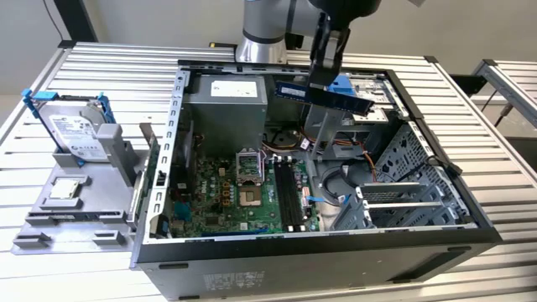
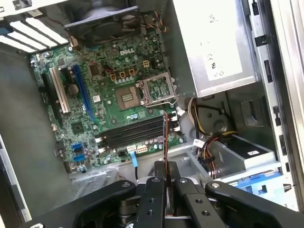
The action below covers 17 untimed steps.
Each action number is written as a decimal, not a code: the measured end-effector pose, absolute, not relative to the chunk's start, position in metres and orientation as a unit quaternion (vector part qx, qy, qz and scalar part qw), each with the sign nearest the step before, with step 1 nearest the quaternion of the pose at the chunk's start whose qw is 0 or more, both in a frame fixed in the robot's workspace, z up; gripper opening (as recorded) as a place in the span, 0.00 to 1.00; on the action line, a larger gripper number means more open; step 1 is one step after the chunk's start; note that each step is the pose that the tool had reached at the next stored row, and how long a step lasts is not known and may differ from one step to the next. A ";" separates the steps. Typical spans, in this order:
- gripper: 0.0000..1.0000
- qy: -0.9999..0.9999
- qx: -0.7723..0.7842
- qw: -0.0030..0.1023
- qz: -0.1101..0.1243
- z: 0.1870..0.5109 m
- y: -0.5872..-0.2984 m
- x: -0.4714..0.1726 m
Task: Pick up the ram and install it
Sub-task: 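Insert the ram into the slot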
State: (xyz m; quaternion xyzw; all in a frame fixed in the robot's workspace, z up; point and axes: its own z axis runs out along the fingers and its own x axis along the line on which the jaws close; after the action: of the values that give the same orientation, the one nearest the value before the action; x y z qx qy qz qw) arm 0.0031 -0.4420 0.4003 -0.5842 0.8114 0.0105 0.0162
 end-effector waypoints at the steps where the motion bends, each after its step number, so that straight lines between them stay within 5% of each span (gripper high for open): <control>1: 0.00 0.816 -0.578 0.016 0.010 0.400 -0.442 0.003; 17: 0.00 0.877 -0.480 0.017 0.007 0.400 -0.442 0.003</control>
State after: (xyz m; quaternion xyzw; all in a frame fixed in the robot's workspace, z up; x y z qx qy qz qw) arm 0.0031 -0.4420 0.4003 -0.4799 0.8771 0.0075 0.0167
